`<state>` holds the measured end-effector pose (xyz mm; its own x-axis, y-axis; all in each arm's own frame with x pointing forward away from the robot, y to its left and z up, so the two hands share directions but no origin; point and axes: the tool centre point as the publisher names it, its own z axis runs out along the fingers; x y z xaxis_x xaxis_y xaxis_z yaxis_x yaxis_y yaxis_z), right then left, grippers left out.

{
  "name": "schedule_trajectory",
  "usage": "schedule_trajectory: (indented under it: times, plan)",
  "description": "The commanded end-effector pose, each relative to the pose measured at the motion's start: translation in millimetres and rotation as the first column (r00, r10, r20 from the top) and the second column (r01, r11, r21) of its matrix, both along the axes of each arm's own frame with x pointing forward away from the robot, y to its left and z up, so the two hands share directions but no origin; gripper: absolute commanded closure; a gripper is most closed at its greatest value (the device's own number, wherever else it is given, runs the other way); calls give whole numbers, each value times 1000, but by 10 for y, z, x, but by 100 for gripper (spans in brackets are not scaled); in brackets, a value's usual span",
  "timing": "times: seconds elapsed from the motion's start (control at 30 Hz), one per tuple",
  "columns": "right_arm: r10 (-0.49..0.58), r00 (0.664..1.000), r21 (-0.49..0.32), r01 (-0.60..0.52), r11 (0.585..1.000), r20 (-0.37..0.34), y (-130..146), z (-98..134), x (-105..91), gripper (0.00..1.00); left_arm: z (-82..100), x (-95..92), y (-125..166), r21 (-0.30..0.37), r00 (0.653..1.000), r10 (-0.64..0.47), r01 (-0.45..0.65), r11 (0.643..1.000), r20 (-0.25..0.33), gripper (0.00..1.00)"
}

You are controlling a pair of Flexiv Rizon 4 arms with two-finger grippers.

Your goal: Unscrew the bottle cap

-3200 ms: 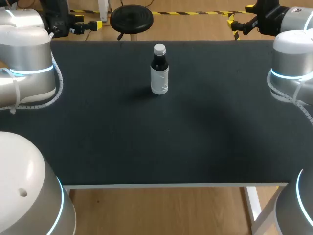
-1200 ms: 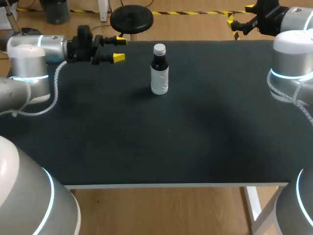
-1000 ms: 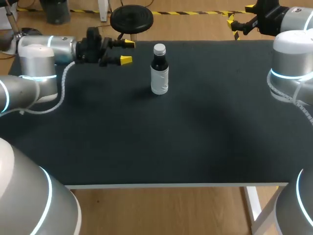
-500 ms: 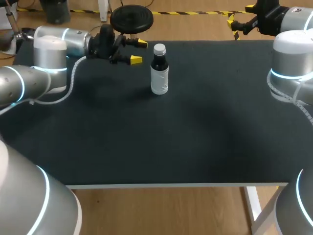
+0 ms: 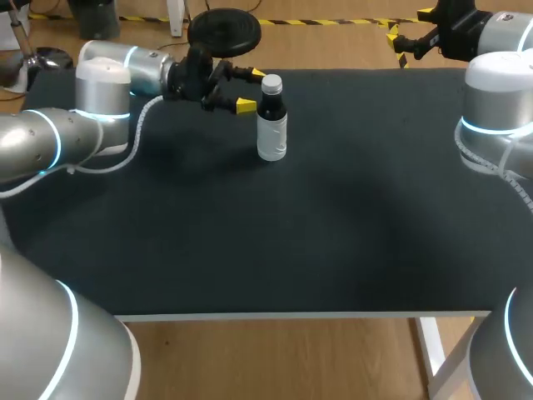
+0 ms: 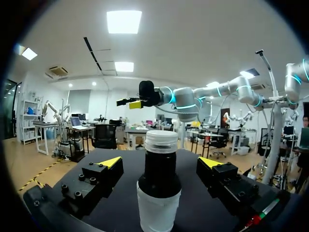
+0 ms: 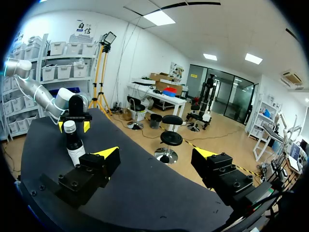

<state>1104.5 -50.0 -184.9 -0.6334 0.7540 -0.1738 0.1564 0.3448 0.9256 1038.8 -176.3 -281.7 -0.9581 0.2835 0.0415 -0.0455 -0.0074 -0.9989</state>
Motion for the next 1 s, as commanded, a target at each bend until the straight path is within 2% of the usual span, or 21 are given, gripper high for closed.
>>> schedule_trajectory:
  times: [0.03,0.6,1.0]
  plan:
    - [0,1000,0,0,1000,0,-1,0,0,0,-47,56,-75,-8,996,-88,88,996,1,0]
    - [0,1000,0,0,1000,0,-1,0,0,0,-85,-12,-310,-12,984,-179,179,984,-7,0]
    - [0,1000,0,0,1000,0,-1,0,0,0,-97,-47,-383,-3,979,-203,203,979,-5,0]
